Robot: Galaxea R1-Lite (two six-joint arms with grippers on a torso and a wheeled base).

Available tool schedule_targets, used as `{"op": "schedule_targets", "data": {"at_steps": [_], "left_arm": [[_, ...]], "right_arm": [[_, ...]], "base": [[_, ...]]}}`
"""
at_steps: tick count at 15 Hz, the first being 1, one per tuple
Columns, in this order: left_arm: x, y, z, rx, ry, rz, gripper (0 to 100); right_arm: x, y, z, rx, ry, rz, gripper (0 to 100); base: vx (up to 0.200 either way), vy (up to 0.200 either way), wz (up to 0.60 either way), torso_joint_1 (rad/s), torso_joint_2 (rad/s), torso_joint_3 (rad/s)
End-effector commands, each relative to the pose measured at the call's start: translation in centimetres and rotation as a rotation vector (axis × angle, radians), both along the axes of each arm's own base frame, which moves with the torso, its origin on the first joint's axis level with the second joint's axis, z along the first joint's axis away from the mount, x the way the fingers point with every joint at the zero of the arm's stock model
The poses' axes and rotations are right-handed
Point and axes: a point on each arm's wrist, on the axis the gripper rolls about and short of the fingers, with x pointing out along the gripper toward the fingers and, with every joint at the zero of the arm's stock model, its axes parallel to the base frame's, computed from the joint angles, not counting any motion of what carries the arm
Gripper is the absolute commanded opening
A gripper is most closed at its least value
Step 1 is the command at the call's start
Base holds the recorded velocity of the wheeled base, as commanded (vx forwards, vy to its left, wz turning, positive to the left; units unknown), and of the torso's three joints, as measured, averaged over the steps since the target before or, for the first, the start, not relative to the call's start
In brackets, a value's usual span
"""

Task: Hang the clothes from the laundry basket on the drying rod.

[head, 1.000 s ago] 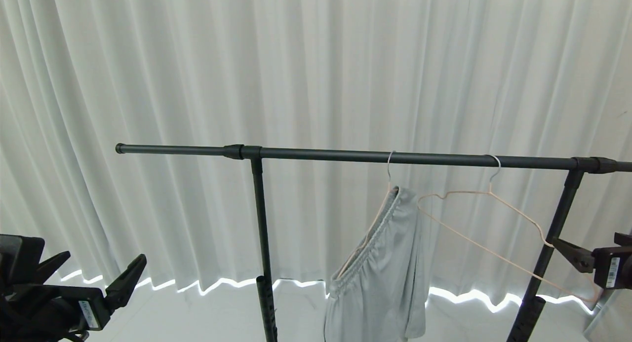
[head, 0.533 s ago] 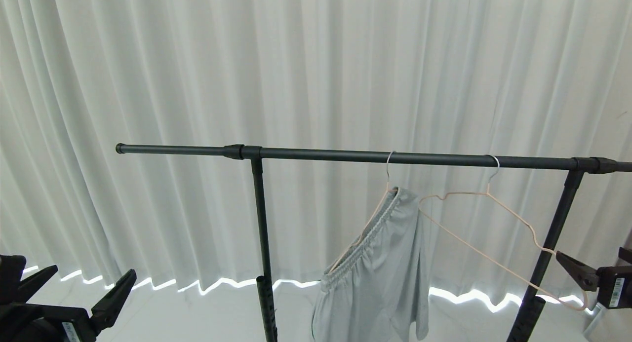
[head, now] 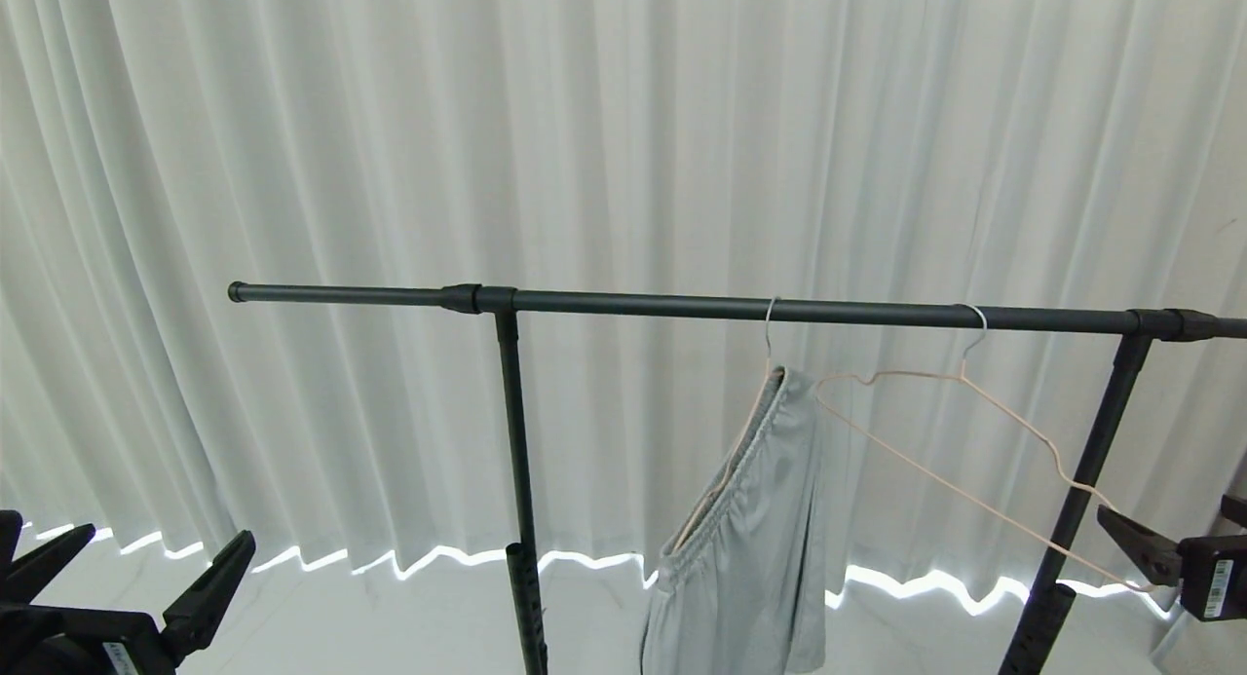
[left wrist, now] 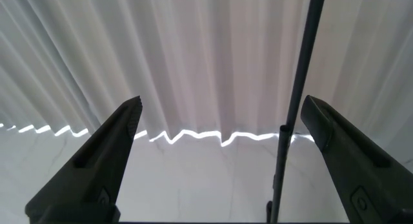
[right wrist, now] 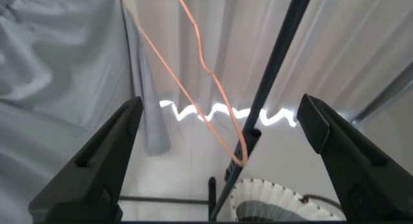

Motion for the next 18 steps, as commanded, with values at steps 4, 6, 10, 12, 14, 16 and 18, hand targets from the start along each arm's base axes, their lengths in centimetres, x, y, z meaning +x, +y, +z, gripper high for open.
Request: {"op": "schedule_targets", "data": {"at_steps": [4, 6, 10, 12, 14, 16, 18], "left_arm": [[-0.2, 0.0, -0.6, -0.002, 0.055, 0.002, 100], [-0.2, 0.0, -0.6, -0.003, 0.063, 0.002, 100], [-0.2, 0.0, -0.9, -0.004, 0.087, 0.001, 100], [-0.6, 0.0, -1.1, -0.003, 0.102, 0.001, 100], [-1.2, 0.0, -1.0, -0.003, 0.087, -0.003, 100], [-1.8, 0.0, -0.8, -0.004, 0.055, -0.004, 100], [-2.5, 0.2, -1.1, -0.009, 0.079, 0.016, 100]], "right_arm": [[0.2, 0.3, -0.4, -0.034, 0.024, 0.03, 100], [0.3, 0.4, -0.8, -0.043, 0.049, 0.042, 100], [0.3, 0.9, -1.0, -0.052, 0.06, 0.076, 100], [0.0, 1.0, -1.6, -0.055, 0.082, 0.095, 100], [-0.6, 1.0, -2.0, -0.057, 0.095, 0.1, 100], [-0.9, 1.1, -2.3, -0.083, 0.099, 0.116, 100], [-0.9, 1.1, -2.5, -0.111, 0.11, 0.126, 100]], "base": [[-0.2, 0.0, 0.0, 0.006, 0.01, -0.001], [-0.2, 0.0, 0.0, 0.0, 0.0, 0.007], [-0.2, 0.0, 0.0, 0.006, 0.0, 0.004], [0.0, 0.0, 0.0, 0.0, 0.0, 0.0], [0.0, 0.0, 0.0, 0.0, 0.0, 0.0], [0.0, 0.0, 0.0, 0.0, 0.0, 0.0], [0.0, 0.0, 0.0, 0.0, 0.0, 0.0]]}}
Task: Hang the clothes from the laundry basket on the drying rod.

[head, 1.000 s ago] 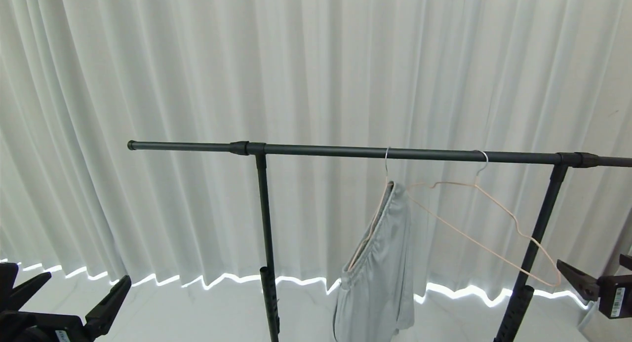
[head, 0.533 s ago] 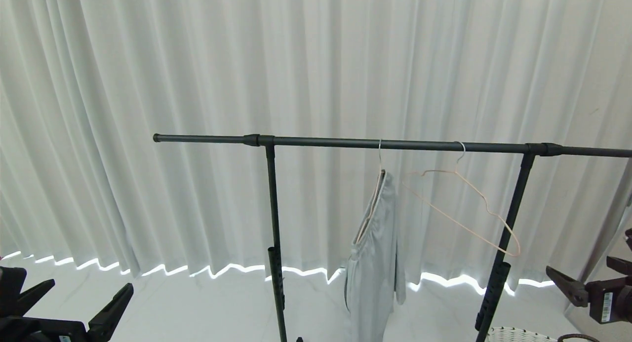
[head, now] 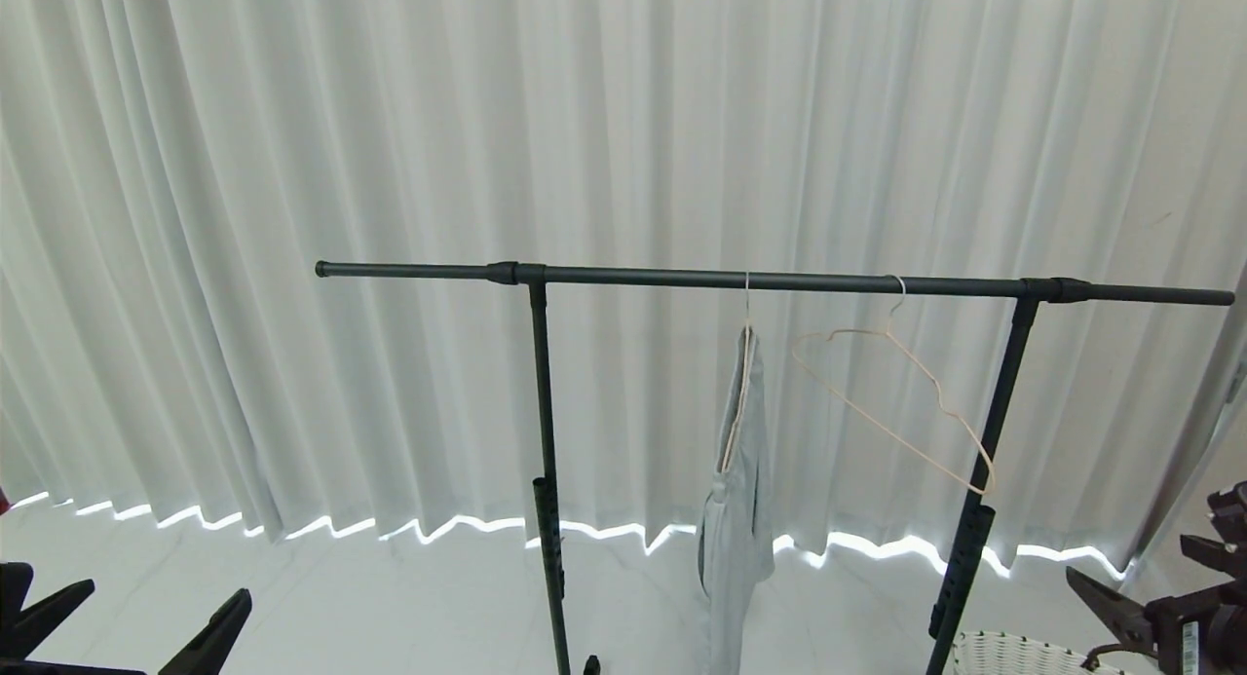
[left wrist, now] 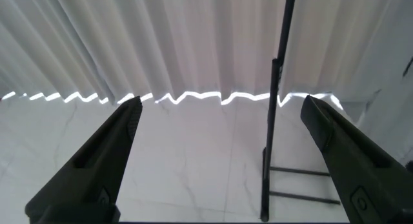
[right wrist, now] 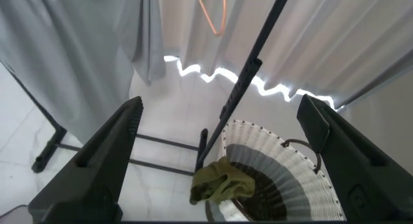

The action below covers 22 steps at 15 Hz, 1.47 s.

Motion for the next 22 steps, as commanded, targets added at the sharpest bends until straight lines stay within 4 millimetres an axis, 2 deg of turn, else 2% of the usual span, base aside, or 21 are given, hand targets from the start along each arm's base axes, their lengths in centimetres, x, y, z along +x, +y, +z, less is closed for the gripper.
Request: {"op": "schedule_targets", "data": {"at_steps": [1, 4, 7, 10, 16, 22], "left_arm": [[-1.0, 0.2, 0.2, -0.008, -0.042, 0.023, 100], [-1.3, 0.1, 0.0, -0.005, -0.034, -0.001, 100], [-0.7, 0.1, 1.6, 0.014, -0.078, -0.008, 100], [0.8, 0.0, 2.9, 0.009, -0.073, -0.062, 100], [1.0, -0.5, 2.0, 0.012, -0.018, -0.134, 100], [1.0, -0.5, 1.9, 0.013, -0.018, -0.136, 100]], "right_arm": [[0.0, 0.0, -0.2, -0.003, 0.008, 0.002, 100], [0.0, 0.0, -0.1, 0.003, 0.005, -0.004, 100], [0.3, 0.0, 0.1, 0.01, 0.001, -0.006, 100], [0.1, 0.0, 0.1, 0.011, 0.0, -0.01, 100], [0.2, -0.6, 0.2, 0.011, -0.007, -0.054, 100], [0.0, -0.6, -0.3, 0.008, 0.016, -0.054, 100]], "base": [[0.0, 0.0, 0.0, 0.0, 0.0, 0.0], [0.0, 0.0, 0.0, 0.0, 0.0, 0.0], [0.0, 0.0, 0.0, 0.0, 0.0, 0.0], [0.0, 0.0, 0.0, -0.144, 0.3, 0.152], [0.0, 0.0, 0.0, -0.242, 0.51, 0.269], [0.0, 0.0, 0.0, -0.229, 0.5, 0.266]]}}
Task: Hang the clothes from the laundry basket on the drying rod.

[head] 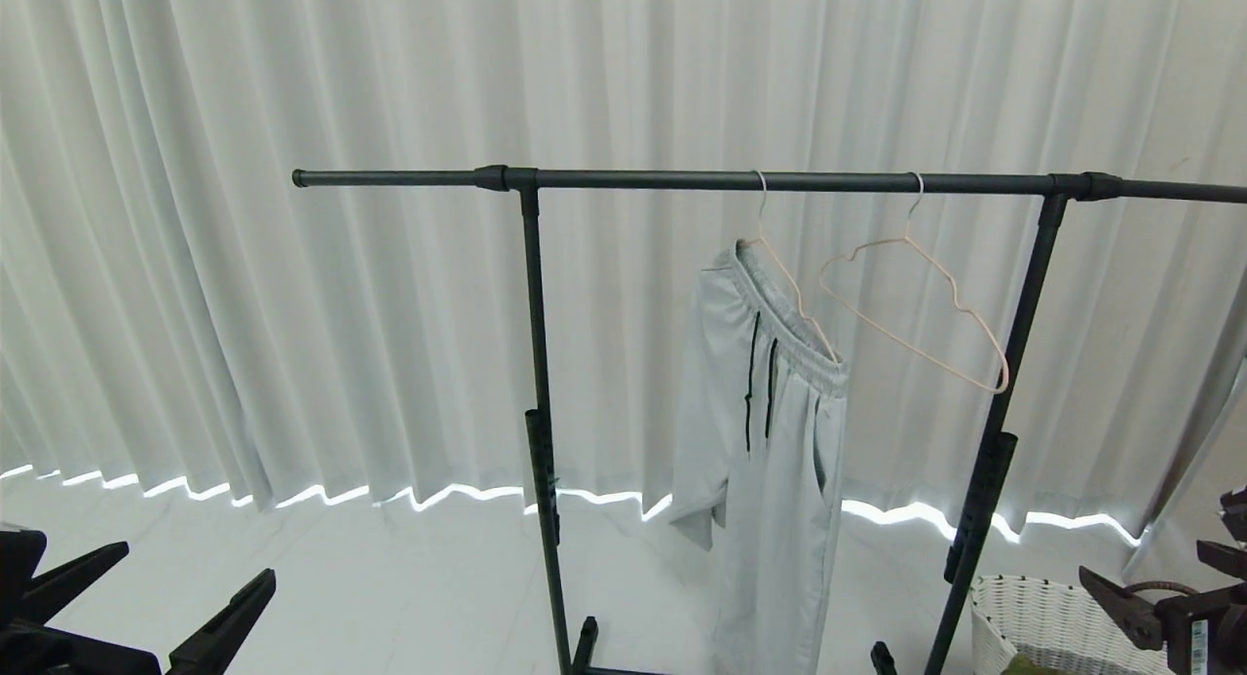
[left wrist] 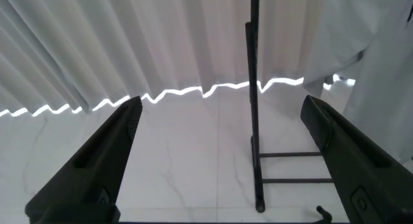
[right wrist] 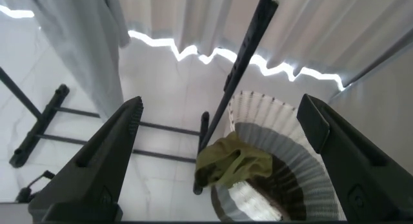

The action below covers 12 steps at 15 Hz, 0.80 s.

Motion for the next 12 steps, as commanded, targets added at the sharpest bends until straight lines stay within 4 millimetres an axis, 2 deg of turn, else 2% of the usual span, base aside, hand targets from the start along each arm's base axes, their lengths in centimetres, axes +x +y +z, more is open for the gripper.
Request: {"op": "schedule_targets", "data": {"at_steps": [1, 3, 9, 12], "left_arm": [[0.0, 0.0, 0.0, 0.0, -0.002, 0.0, 100], [0.0, 0.0, -0.1, 0.0, 0.008, 0.0, 100], [0.0, 0.0, -0.2, 0.001, 0.011, 0.0, 100], [-0.1, 0.0, -0.5, 0.001, 0.021, 0.0, 100]], "right_arm": [[0.2, 0.0, -0.1, -0.005, 0.011, 0.004, 100], [0.5, 0.1, 0.3, -0.007, -0.008, 0.008, 100], [1.3, 0.2, -0.5, -0.011, 0.055, 0.01, 100], [1.6, 0.2, -0.8, -0.015, 0.076, 0.006, 100]], "base": [[0.0, 0.0, 0.0, -0.217, 0.5, 0.266], [0.0, 0.0, 0.0, -0.217, 0.48, 0.261], [0.0, 0.0, 0.0, -0.2, 0.46, 0.262], [0.0, 0.0, 0.0, -0.09, 0.21, 0.123]]}}
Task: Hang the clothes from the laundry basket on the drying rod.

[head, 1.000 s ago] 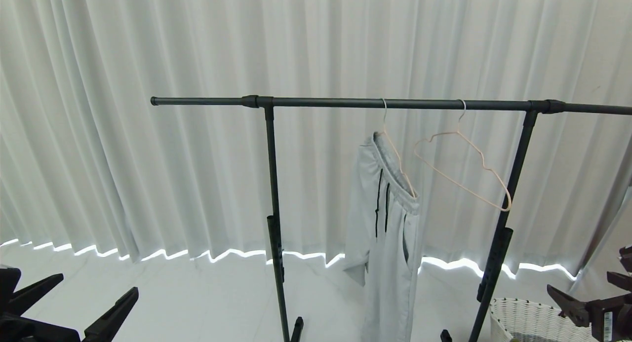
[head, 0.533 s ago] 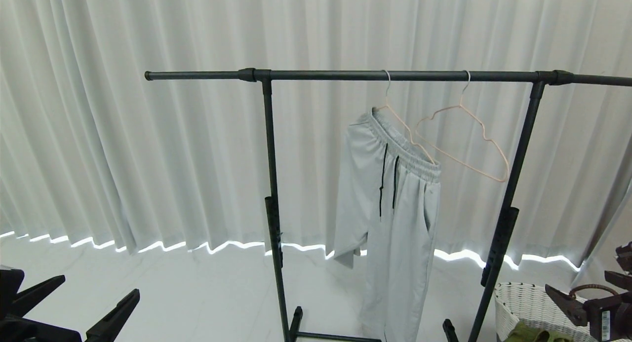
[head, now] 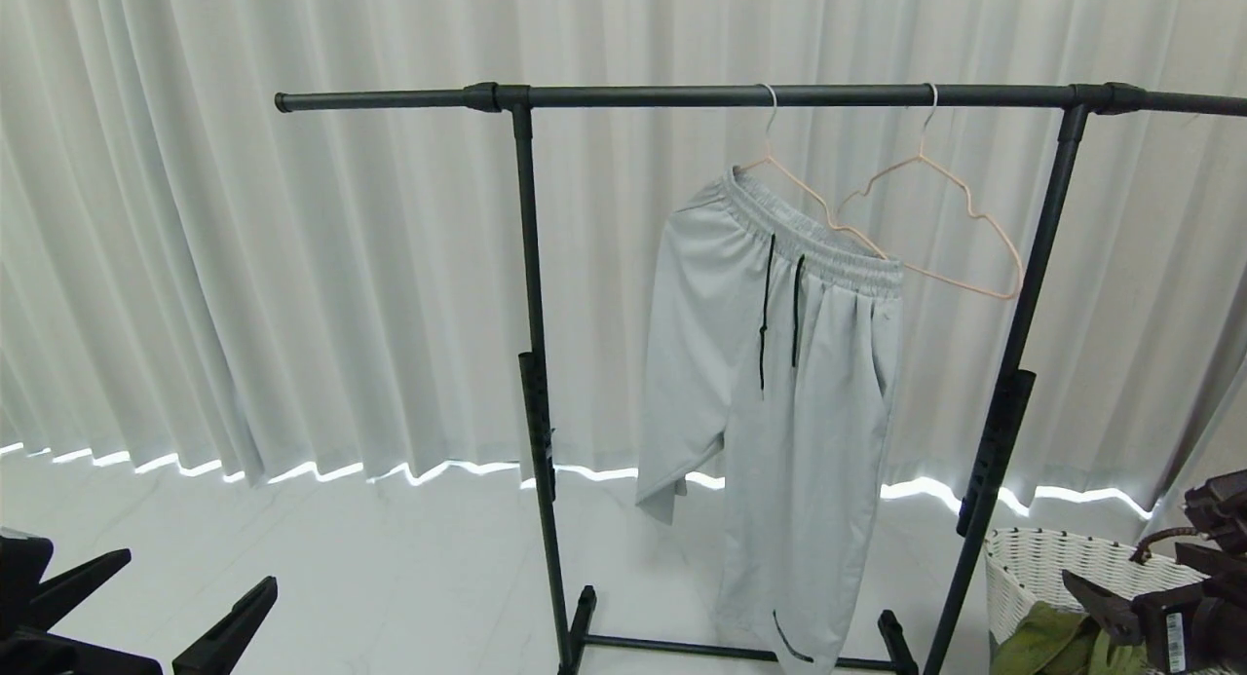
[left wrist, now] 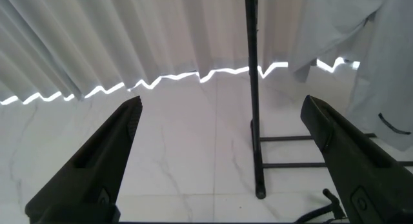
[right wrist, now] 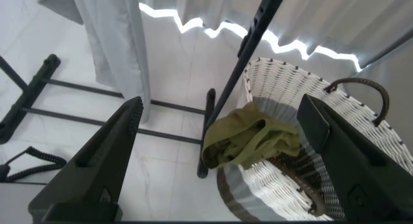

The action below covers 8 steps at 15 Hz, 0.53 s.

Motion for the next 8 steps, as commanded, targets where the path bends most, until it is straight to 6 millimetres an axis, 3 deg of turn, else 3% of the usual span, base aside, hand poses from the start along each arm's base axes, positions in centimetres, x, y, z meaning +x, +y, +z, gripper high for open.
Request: {"op": "schedule_targets", "data": {"at_steps": [1, 8], "left_arm": [[-0.04, 0.0, -0.13, 0.0, 0.005, 0.0, 100], [-0.19, -0.02, -0.61, 0.004, 0.023, -0.008, 100]], "right_arm": [[0.4, 0.02, -0.24, -0.003, 0.02, -0.001, 100], [1.09, 0.08, -0.32, -0.004, 0.036, -0.003, 100]], "base": [[0.0, 0.0, 0.0, -0.017, 0.07, 0.046], [0.0, 0.0, 0.0, 0.0, 0.0, 0.0]]}}
